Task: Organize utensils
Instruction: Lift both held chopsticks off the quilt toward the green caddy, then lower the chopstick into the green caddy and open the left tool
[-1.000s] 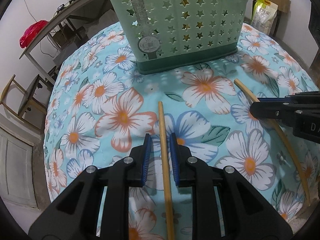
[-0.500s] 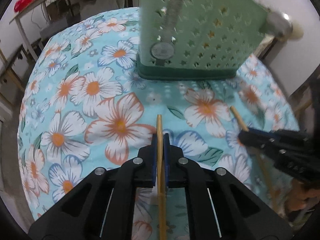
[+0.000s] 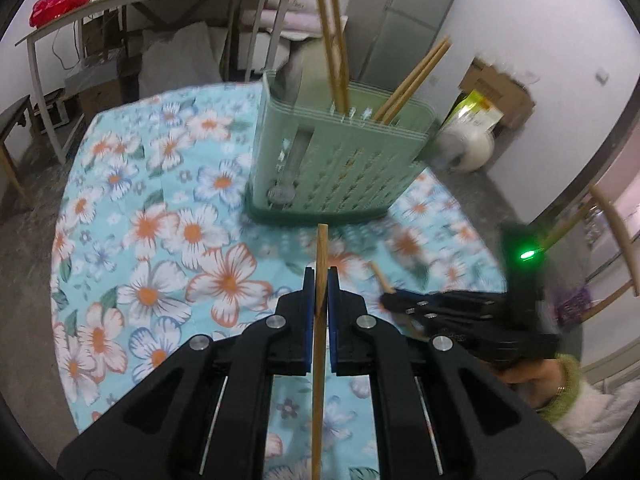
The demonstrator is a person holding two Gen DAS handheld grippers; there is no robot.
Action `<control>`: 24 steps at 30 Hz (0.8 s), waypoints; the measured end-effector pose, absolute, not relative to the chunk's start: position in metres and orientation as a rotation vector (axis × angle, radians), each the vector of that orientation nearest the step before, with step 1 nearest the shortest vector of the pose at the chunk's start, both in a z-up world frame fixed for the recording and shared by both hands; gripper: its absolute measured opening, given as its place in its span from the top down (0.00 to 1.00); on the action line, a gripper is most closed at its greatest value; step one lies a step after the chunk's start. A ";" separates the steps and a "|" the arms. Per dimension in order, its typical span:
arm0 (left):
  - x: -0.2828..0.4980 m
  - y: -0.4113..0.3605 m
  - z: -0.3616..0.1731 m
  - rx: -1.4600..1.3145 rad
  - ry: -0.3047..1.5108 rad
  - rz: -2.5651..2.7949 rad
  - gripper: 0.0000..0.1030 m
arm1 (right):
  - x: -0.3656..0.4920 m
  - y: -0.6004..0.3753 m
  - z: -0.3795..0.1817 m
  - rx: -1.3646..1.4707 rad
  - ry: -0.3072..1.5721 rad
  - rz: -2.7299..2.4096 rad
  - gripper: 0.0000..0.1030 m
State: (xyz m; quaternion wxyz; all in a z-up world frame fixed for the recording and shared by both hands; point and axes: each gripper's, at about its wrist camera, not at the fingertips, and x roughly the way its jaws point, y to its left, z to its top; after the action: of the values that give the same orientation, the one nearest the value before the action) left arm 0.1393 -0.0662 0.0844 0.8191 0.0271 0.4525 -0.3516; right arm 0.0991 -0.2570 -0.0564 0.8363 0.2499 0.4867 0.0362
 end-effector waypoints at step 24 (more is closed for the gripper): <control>0.165 -0.101 0.269 -0.142 0.257 -0.820 0.96 | 0.100 -0.256 -0.056 0.528 1.028 0.077 0.93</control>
State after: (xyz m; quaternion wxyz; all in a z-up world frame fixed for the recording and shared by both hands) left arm 0.1648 -0.1006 0.2686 0.9067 -0.0687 0.1245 -0.3970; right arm 0.0995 -0.2562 -0.0560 0.8369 0.2494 0.4859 0.0364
